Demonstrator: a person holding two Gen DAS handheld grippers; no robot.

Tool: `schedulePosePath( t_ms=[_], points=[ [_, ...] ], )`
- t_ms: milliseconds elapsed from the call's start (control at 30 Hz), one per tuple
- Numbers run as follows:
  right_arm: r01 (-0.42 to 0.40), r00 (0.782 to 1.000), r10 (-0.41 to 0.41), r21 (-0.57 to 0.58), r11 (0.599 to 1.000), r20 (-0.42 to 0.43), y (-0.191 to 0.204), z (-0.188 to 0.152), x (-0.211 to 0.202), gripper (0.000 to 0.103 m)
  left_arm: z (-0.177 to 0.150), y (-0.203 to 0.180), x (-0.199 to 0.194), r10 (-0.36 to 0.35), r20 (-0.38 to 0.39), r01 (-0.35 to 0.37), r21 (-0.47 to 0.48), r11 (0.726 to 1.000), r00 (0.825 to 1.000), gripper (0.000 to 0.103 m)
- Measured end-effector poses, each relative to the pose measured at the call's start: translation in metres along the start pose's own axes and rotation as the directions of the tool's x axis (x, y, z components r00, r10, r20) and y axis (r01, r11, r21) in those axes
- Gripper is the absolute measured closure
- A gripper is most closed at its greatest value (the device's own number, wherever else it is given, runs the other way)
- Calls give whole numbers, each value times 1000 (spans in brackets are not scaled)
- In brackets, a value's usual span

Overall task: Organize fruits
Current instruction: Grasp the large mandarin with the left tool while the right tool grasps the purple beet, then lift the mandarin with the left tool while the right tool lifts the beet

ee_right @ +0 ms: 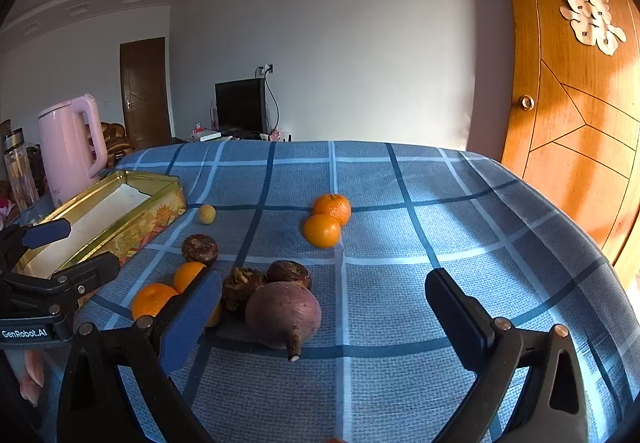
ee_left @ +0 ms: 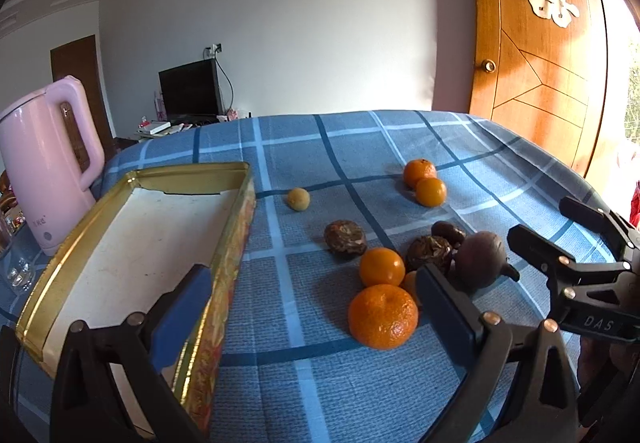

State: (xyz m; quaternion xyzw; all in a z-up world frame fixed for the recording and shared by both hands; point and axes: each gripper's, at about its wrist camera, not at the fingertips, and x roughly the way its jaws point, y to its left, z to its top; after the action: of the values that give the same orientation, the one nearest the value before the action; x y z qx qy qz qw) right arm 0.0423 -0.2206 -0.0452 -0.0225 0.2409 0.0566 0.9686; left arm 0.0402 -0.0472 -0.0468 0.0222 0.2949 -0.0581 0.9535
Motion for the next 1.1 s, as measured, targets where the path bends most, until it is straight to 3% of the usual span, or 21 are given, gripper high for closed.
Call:
schedulePosePath(
  t_ms=[167,400,600,700,767,833,1100],
  points=[
    [-4,997,1,-46,999,-74,6,1,17,1,-2,-9,17,-38,-52,38,11,999,998,5],
    [-62,983,57,-23,998,-172,3,-1,38,3,-4,-12,34,-92,-127,94,10,996,988,10],
    [-104,957,98,-6,995,-273,2,-5,57,19,-7,-21,48,-135,-210,146,42,988,968,14],
    [-125,944,119,-1,992,-309,3,-7,64,31,-9,-24,57,-164,-258,181,41,983,952,29],
    [-150,934,140,-4,989,-330,5,-9,67,47,-10,-21,60,-188,-275,200,17,980,943,39],
    [-159,932,150,1,987,-329,5,-9,67,47,-10,-16,60,-223,-278,229,-10,973,935,52],
    [-159,948,152,-4,987,-280,6,-7,57,47,-11,-8,54,-232,-253,231,-35,972,939,53]
  ],
)
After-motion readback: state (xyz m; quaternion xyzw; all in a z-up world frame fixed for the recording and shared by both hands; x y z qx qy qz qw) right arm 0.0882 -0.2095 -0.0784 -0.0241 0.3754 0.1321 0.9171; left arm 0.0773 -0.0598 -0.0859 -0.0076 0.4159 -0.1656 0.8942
